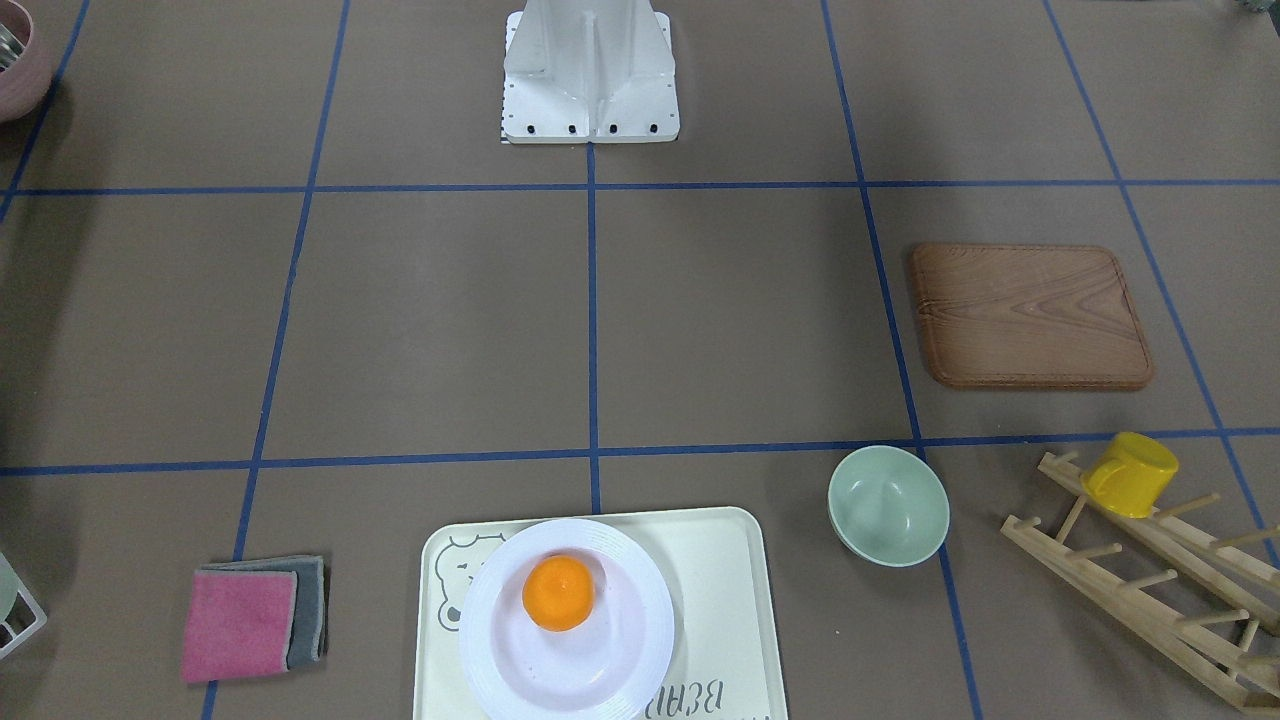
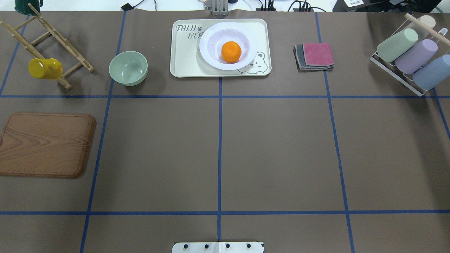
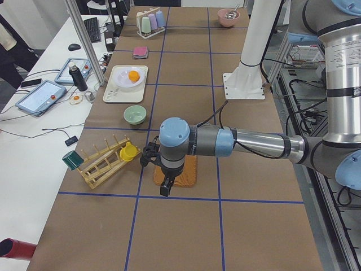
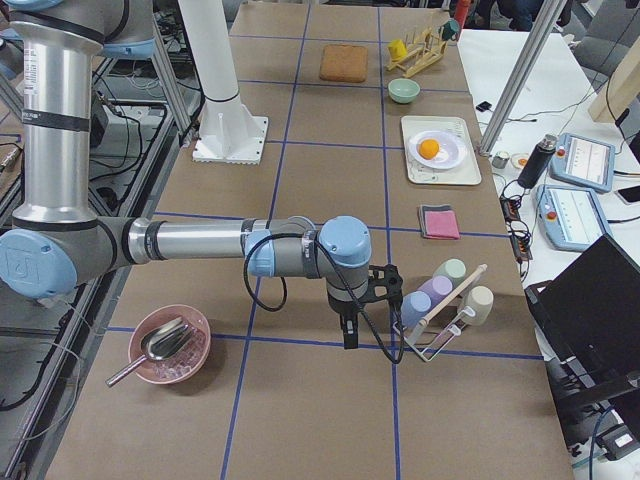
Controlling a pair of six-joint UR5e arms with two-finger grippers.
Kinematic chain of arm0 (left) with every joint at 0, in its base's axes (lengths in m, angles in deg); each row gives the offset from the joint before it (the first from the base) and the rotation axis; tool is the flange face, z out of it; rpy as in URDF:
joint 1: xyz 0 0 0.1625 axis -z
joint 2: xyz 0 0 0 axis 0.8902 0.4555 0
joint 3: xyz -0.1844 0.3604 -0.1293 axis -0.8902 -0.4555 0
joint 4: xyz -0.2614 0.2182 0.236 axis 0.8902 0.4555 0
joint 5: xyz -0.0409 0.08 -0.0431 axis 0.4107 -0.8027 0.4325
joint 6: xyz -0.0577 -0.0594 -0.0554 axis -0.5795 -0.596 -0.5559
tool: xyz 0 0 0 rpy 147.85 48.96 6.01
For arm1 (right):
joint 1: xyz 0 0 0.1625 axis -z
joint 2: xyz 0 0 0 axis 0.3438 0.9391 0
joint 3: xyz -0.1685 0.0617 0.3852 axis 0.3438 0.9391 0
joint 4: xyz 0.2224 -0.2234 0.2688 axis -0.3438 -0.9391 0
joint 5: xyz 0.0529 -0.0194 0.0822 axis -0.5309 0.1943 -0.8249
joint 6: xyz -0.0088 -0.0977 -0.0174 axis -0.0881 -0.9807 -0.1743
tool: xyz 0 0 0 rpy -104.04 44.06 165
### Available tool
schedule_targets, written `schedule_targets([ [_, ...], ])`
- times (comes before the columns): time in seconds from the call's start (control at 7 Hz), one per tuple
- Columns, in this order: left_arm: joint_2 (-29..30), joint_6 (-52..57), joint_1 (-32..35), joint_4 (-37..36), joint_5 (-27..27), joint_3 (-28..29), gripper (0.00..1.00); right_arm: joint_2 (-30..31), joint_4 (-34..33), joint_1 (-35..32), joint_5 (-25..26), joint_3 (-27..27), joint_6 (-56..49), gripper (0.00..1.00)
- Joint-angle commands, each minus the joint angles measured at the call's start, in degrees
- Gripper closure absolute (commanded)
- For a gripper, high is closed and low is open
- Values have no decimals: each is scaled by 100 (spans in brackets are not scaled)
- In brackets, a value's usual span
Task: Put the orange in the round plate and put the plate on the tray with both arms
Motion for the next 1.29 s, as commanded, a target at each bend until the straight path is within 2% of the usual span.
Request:
schedule_targets([
  [0.0,-15,6,1,6,-3,-26,1,43,19,-14,-49,-32,41,0],
  [1.14,-94,6,-7,15,14,-52,1,61,20,-5,-189,-15,50,0],
])
